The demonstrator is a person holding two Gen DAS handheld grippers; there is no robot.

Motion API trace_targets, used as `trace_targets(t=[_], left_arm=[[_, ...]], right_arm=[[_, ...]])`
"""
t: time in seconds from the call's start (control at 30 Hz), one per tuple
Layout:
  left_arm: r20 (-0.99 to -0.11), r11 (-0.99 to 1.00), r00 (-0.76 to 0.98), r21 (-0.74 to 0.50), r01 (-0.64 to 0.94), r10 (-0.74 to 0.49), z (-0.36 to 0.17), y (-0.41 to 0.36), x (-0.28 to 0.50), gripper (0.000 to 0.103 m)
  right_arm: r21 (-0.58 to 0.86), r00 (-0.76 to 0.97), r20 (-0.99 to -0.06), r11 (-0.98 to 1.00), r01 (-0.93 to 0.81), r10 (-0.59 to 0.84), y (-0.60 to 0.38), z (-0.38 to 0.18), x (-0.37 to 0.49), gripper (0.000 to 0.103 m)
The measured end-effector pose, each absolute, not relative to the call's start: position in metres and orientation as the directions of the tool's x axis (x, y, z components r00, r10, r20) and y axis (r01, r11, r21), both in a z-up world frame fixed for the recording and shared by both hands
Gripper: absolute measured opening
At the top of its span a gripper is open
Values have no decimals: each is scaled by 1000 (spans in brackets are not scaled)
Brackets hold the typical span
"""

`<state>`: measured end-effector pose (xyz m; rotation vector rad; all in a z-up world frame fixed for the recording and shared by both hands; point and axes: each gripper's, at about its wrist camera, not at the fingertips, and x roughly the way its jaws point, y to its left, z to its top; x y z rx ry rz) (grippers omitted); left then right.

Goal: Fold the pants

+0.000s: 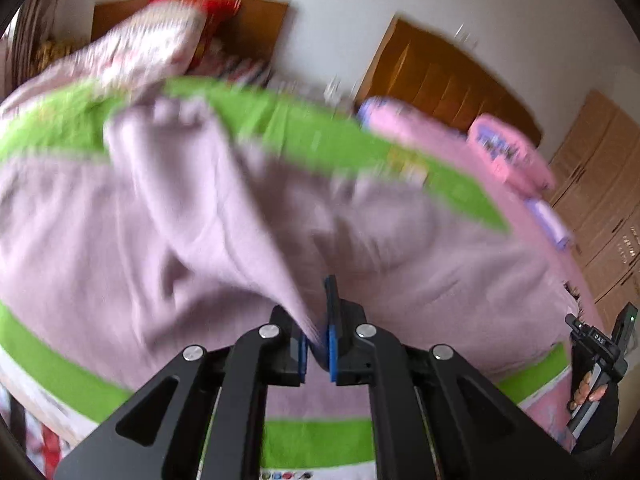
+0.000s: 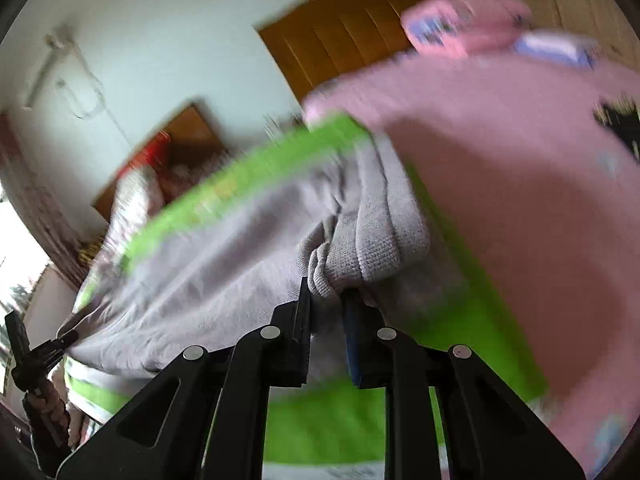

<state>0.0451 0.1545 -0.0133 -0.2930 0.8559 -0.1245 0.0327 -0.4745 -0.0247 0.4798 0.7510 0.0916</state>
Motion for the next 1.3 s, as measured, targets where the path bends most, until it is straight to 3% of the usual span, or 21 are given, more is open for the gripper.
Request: trace_targets(t=[0.1,0.27,0.43,0.5,0.53,0.57,0.6,0.7,0.77,0.97,1.07,1.13,1.23,1.3], left_arm=[[-756,977,637,-214,-19,-153,-28,144,44,7],[-719,976,680,-217,-29,-140,-5,147,38,8],[-772,988,630,-149,-42,-89,-31,143,46,19],[-765,995,643,-80,-52,-28,-27,139,40,48],[-753,996,658,-63,-63,-6,-24,140,36,72],[-723,995,690,-41,-93,35,-15,142,29,78],[-698,993,712,-16,-117,73,-8,142,23,78],[-615,990,779,17,-142,122,18,136,8,78],[-591,998,805,7,-59,52,29,112,4,85],[-673,987,738,83,139,-47,2,41,36,86],[-754,982,656,100,161,-31,-26,32,49,87],[-755,985,654,66,159,-55,-34,42,49,93],[-760,987,645,33,160,-79,-37,50,51,97],[-760,987,646,44,156,-68,-39,49,50,98]], right_arm=[[499,744,-609,862,90,275,-479,-33,30,19],[474,776,-573,879,54,262,-470,-3,21,19],[446,719,-652,888,108,240,-472,-35,30,19],[421,726,-650,902,95,226,-468,-29,25,22],[384,722,-662,918,97,201,-465,-24,22,30],[350,721,-672,930,109,169,-462,-21,17,40],[317,725,-675,941,118,136,-460,-16,13,54],[154,792,-610,982,114,4,-436,11,-3,54],[73,823,-568,996,53,-2,-410,24,-5,55],[-13,786,-602,983,-185,140,-322,11,26,55],[-27,715,-685,976,-215,139,-310,-9,40,55],[-35,680,-722,974,-222,129,-317,-26,39,56],[68,641,-741,971,-228,202,-334,-24,36,57],[39,626,-761,974,-221,172,-335,-13,39,59]])
